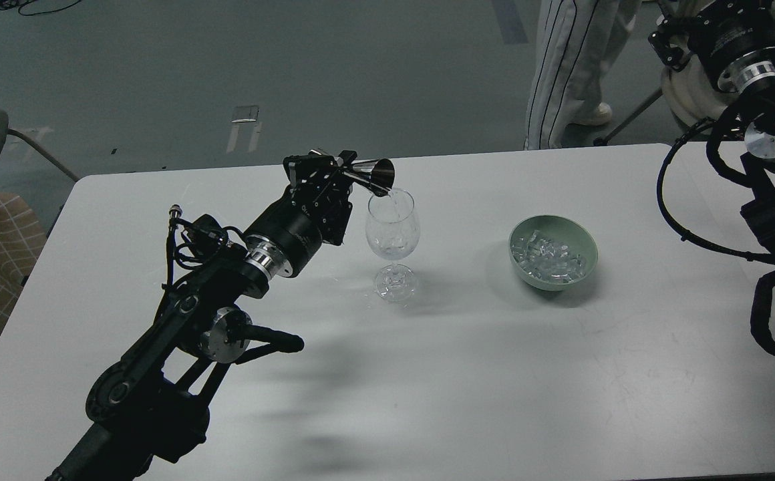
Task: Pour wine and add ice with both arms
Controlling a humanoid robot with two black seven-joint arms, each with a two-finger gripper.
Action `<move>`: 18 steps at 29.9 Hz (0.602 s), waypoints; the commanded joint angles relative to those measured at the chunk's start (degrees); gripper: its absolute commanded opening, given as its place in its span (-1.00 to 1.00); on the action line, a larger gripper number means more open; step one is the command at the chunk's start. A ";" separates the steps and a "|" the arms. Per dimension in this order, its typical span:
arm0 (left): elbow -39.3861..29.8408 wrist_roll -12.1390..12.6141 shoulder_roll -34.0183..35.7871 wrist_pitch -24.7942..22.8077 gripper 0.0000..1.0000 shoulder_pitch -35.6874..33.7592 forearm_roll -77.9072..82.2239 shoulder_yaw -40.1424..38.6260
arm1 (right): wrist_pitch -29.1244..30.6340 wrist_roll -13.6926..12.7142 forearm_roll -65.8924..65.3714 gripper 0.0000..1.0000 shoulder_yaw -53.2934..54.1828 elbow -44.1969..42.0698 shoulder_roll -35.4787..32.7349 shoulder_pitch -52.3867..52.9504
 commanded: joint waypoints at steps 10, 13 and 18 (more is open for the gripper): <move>0.52 -1.30 0.45 -0.09 -0.70 -0.99 3.24 1.51 | 0.08 0.08 -0.08 1.00 0.08 0.00 -0.09 0.01; 0.52 -1.30 0.45 -0.09 -0.70 -1.08 3.78 1.60 | 0.08 0.08 0.00 1.00 0.08 0.00 0.00 0.10; 0.52 -1.30 0.45 -0.09 -0.70 -1.08 5.71 1.60 | 0.08 -0.01 0.00 1.00 0.08 0.27 0.00 0.27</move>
